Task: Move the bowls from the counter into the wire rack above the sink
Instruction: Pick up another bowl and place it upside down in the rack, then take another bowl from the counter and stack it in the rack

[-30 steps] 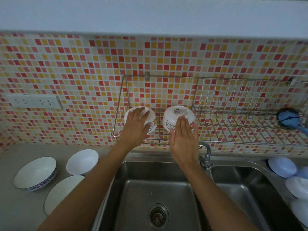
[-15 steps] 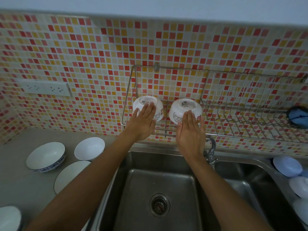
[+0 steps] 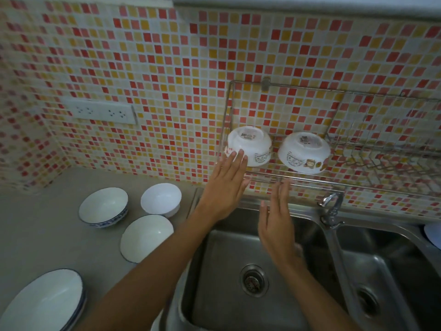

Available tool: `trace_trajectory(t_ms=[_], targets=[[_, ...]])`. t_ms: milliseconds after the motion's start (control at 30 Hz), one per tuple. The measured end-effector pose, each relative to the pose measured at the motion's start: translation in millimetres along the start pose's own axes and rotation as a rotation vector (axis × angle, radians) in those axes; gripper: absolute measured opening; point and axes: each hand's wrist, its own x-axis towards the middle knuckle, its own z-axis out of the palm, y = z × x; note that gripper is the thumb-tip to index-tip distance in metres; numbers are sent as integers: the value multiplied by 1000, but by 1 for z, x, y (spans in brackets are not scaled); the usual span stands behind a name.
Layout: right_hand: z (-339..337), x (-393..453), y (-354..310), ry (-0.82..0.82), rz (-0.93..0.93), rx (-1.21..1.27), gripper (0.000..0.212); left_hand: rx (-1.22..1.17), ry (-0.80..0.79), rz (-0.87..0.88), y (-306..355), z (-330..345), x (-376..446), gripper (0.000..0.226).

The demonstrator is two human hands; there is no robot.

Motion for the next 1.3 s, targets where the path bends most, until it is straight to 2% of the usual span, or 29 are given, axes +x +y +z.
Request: trace_trajectory(t_ms=[100, 233, 400, 467, 600, 700, 867, 1000, 1100, 1200, 1300], targets=[[39, -23, -14, -110, -3, 35, 52, -141, 22, -66, -34, 0, -36, 57], [95, -22, -52, -356, 130, 159, 38, -218, 6, -372, -115, 3, -77, 60], [159, 11, -104, -554, 318, 202, 34, -206, -202, -674, -208, 18, -90, 46], [190, 20, -109, -603, 388, 158, 40, -233, -273, -775, -236, 33, -90, 47], [238, 34, -109, -755, 569, 90, 76, -262, -408, -868, -270, 60, -84, 60], [263, 38, -111, -846, 651, 99, 73, -298, -503, -887, -283, 78, -88, 59], [282, 41, -110, -879, 624, 33, 55, -367, -465, -936, -292, 93, -91, 46], [271, 45, -109, -780, 635, 61, 50, -491, -331, -1011, -288, 86, -85, 36], [252, 45, -108, -709, 652, 138, 49, -708, -252, -1065, -272, 68, -79, 40], [225, 44, -114, -644, 604, 223, 50, -1060, -166, -1229, -246, 42, -74, 46], [188, 35, -121, -626, 549, 275, 50, -1168, -97, -1200, -218, 15, -75, 48]])
